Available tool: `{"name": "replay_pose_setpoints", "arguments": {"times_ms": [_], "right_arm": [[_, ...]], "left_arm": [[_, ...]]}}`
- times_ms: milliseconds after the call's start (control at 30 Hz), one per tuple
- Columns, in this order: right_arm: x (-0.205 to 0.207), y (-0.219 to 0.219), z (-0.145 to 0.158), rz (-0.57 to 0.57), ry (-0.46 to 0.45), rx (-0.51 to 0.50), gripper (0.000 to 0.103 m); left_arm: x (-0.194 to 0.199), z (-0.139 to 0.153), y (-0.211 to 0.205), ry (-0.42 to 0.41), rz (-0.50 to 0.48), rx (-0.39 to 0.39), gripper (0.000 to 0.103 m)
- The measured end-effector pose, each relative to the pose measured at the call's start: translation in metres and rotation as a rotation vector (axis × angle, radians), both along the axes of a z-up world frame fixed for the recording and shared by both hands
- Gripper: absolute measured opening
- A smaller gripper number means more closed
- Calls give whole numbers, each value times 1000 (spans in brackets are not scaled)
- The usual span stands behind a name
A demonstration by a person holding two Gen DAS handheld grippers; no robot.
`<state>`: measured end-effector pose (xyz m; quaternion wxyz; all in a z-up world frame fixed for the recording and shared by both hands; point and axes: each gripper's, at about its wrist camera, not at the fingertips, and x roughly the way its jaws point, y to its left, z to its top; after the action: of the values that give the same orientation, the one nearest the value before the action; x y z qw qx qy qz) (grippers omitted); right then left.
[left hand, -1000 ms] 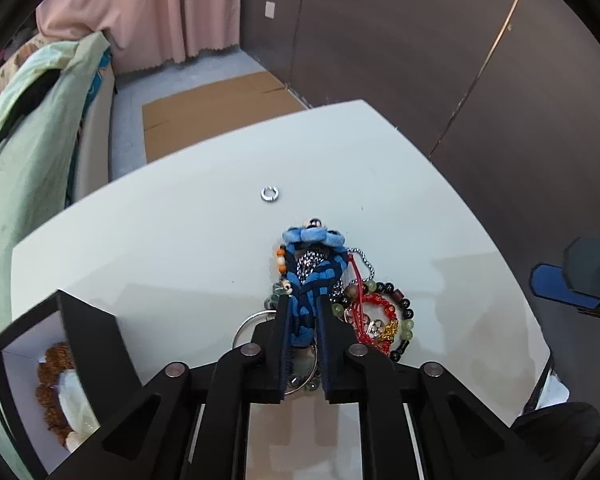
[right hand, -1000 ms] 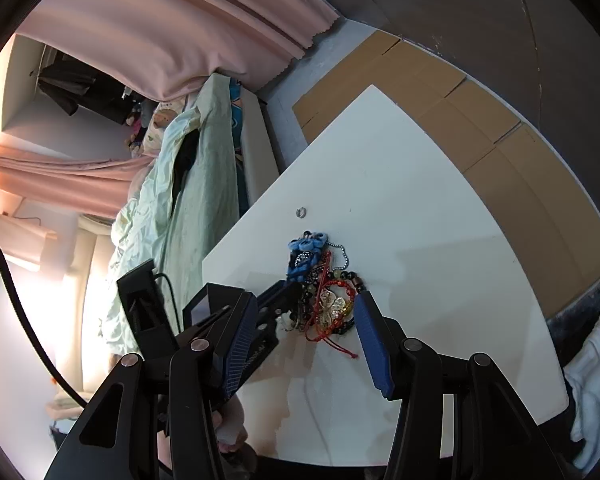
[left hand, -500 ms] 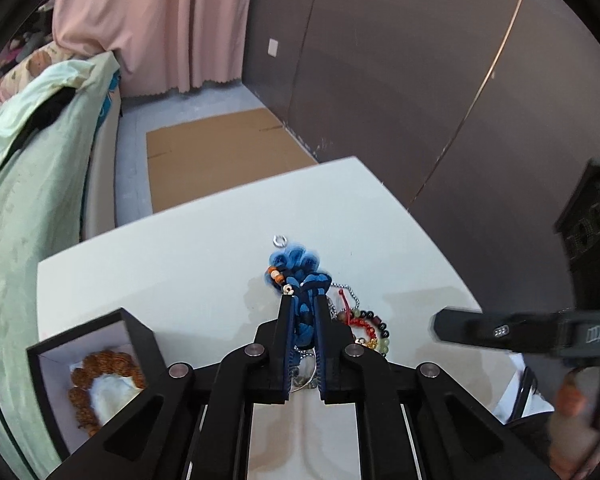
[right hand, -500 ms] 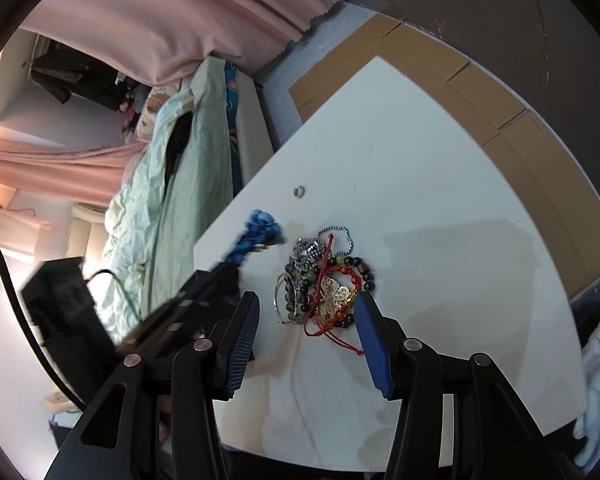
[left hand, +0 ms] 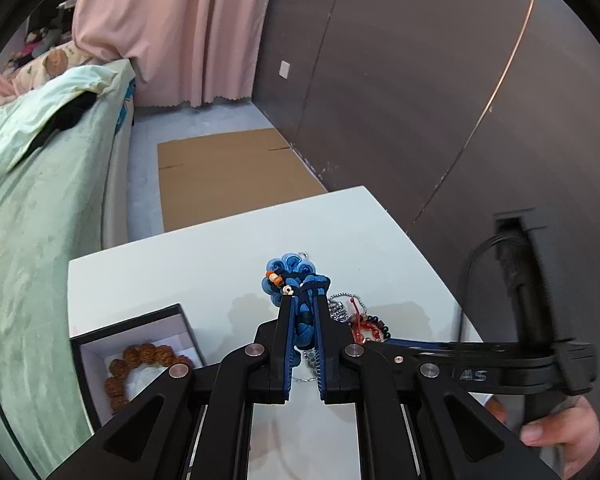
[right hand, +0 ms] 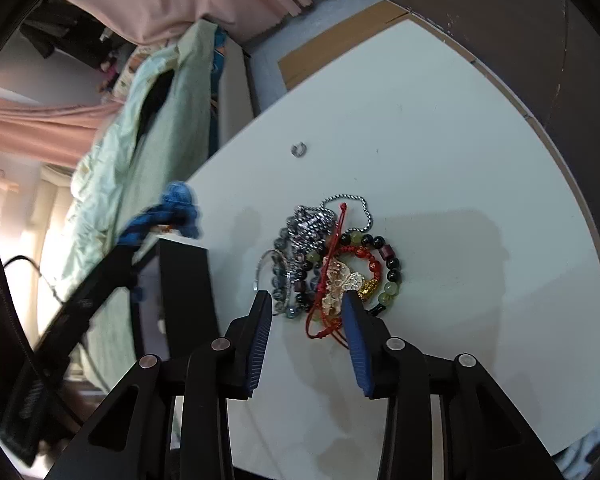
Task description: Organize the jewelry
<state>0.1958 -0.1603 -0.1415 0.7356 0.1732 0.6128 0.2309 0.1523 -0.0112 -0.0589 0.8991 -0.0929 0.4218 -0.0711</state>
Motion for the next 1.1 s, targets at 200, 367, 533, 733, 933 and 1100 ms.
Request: {"name": "replay_pose_setpoints", "arguments": {"times_ms": [200,367,533,733,933,1100], "right_arm": [[-2,0,-4,-7,5,-17,5],[-9,-4,20,-9,-69,63,4],[-20,-2,43,10,-143,159,4],[-33,13,63,47,-191,254,4],[-44,44,71,94,-205,350,4],[-47,76,70,133,-194,412,4]], "left_arm": [[-12,9,10,-22,16,-6,9],[-22,15,22,-39,45,-10,9],[-32,20,37,-51,78,-16,9],[-45,27,54,-69,119,-21,9],[-56,32,73,-81,157,-36,9],[-64,34,85,-87,179,-45,9]]}}
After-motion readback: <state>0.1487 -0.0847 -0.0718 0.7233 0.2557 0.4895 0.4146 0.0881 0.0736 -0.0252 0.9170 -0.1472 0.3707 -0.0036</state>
